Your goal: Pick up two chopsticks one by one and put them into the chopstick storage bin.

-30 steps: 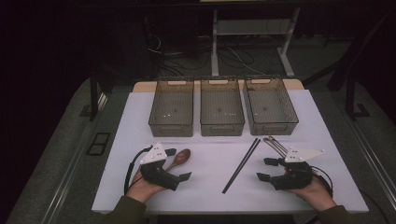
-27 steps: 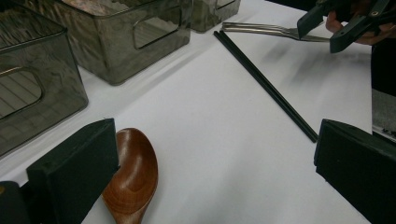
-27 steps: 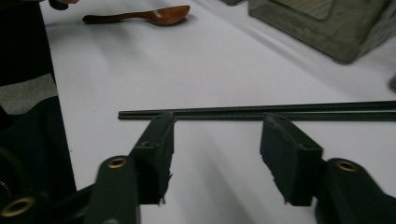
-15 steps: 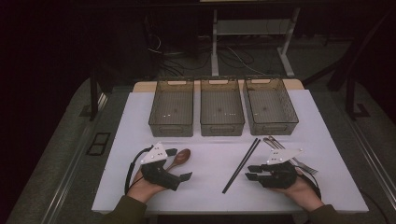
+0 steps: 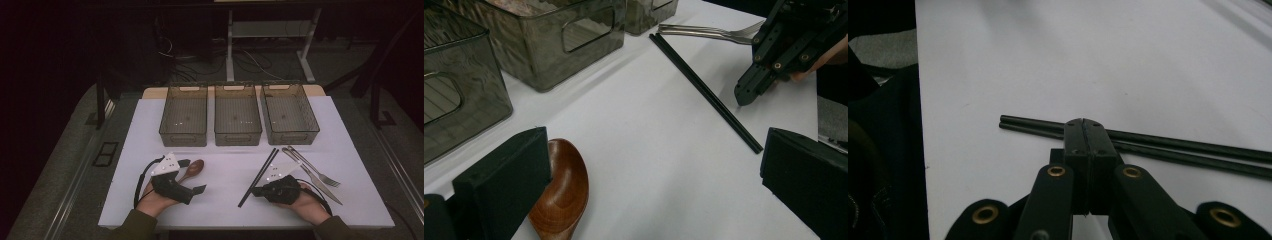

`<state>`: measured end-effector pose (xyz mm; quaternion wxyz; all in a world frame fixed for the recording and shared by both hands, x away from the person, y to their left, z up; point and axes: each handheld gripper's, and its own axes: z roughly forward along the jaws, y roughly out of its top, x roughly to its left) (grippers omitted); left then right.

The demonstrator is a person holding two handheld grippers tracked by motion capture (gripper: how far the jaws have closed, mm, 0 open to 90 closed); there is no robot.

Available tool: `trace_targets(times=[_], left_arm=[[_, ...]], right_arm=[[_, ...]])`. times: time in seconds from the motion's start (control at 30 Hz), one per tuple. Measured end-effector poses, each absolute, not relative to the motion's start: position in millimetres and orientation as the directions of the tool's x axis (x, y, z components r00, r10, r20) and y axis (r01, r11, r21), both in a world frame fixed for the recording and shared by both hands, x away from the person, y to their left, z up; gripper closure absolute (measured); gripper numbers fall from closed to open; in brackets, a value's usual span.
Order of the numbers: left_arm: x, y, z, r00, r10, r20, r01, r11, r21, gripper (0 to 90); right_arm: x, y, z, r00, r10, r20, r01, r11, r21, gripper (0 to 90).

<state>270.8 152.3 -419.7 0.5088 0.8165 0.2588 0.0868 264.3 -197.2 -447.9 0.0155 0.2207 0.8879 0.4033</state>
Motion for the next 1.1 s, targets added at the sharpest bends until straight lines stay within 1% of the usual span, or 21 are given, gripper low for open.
trace_targets(times=[0.37,1.1], left_arm=[[271,152,-420,0.853,0.507,-0.125,0.336,-0.348,0.875,0.0],[271,151,-420,0.858,0.498,-0.129,0.335,-0.350,0.875,0.0]], right_arm=[[266,-182,-452,-0.914,0.380,0.143,0.363,0.609,0.705,88.5],[281,-154,-453,-0.921,0.366,0.135,0.347,0.609,0.713,88.5]])
